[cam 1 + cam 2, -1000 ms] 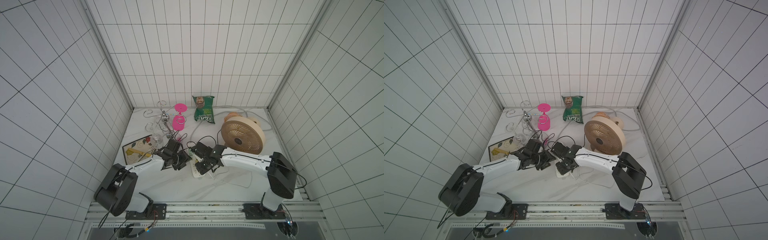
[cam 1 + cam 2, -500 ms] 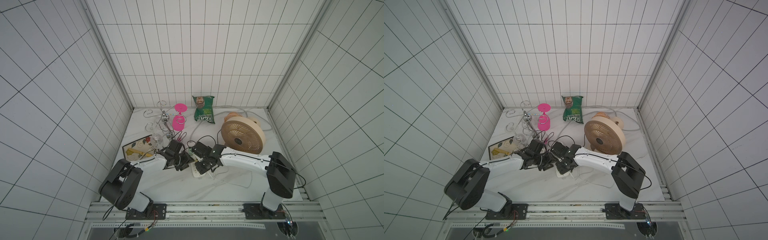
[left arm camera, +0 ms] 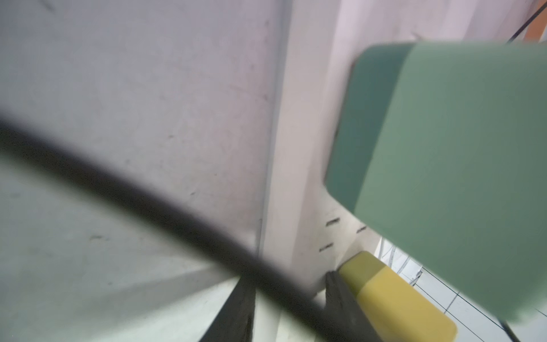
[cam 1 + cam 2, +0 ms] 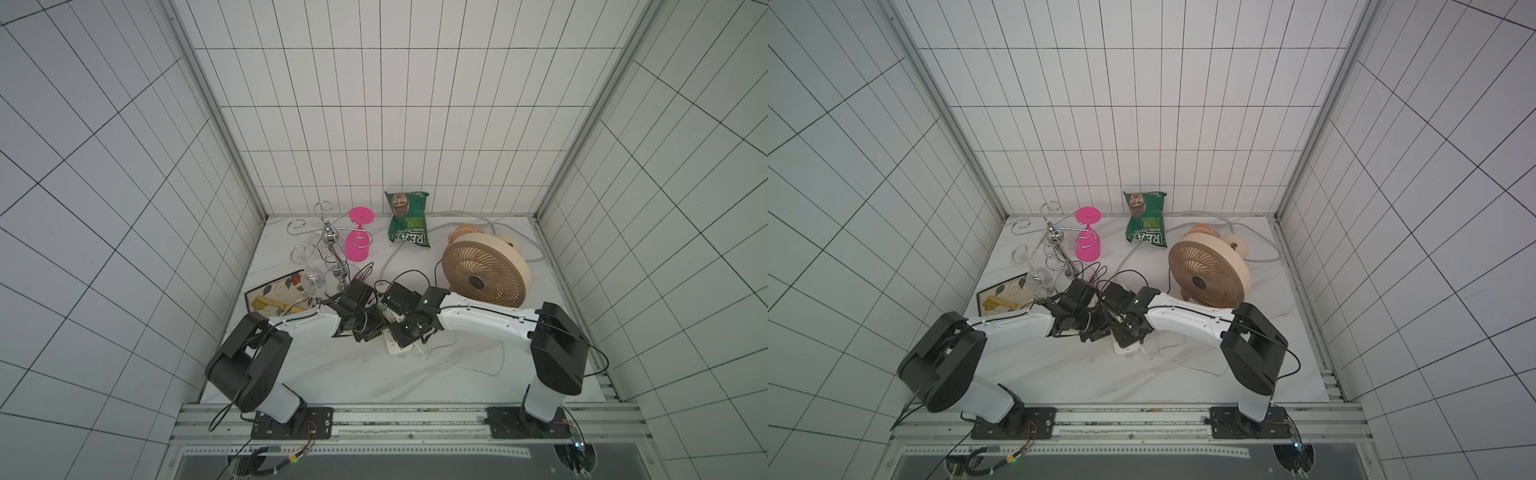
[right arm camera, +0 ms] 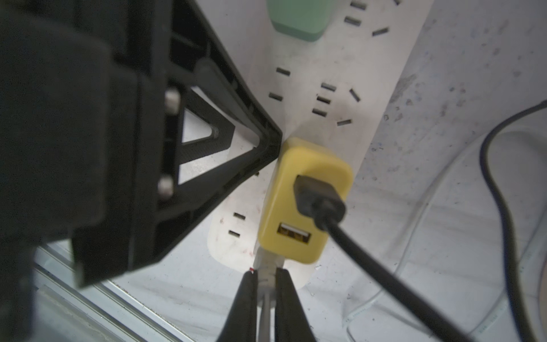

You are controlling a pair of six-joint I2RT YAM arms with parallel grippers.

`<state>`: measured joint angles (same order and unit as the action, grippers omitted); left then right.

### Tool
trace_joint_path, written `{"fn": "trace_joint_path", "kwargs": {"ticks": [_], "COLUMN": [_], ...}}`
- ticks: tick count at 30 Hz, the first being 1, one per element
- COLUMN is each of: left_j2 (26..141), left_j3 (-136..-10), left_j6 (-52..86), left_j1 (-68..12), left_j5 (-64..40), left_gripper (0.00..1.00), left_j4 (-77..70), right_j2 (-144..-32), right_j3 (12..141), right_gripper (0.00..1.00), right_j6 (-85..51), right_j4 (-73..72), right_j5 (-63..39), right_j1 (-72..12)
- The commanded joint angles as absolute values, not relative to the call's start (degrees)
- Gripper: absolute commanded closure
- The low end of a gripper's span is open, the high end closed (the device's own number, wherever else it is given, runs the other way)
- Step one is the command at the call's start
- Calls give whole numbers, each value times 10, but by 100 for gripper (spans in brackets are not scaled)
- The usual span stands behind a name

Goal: Unplug the desk fan from the power strip
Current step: Remove the plug from the socket.

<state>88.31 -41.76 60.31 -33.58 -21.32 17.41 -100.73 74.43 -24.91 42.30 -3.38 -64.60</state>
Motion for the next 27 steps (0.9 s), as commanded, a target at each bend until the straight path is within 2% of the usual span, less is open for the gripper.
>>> {"fn": "trace_joint_path", "kwargs": {"ticks": [1, 12, 19, 27], "left_j2": [908, 931, 976, 969], "left_j3": [-419, -418, -426, -421], "left_j6": [579, 577, 580, 587], "left_j1": [-350, -354, -356, -356], "left_j5": [-156, -129, -129, -118], "left_gripper": [59, 60, 65, 65], "left_j4": [257, 284, 302, 308], "right_j2": [-998, -994, -991, -962], "right_j3": [794, 811, 790, 778], "right_gripper": [100, 100, 100, 100], "right_j6": [-256, -270, -280, -290], "right_j4": [410, 414, 397, 406], "right_j5": [-19, -1, 0, 33], "right_j1": [-652, -652, -653, -654]}}
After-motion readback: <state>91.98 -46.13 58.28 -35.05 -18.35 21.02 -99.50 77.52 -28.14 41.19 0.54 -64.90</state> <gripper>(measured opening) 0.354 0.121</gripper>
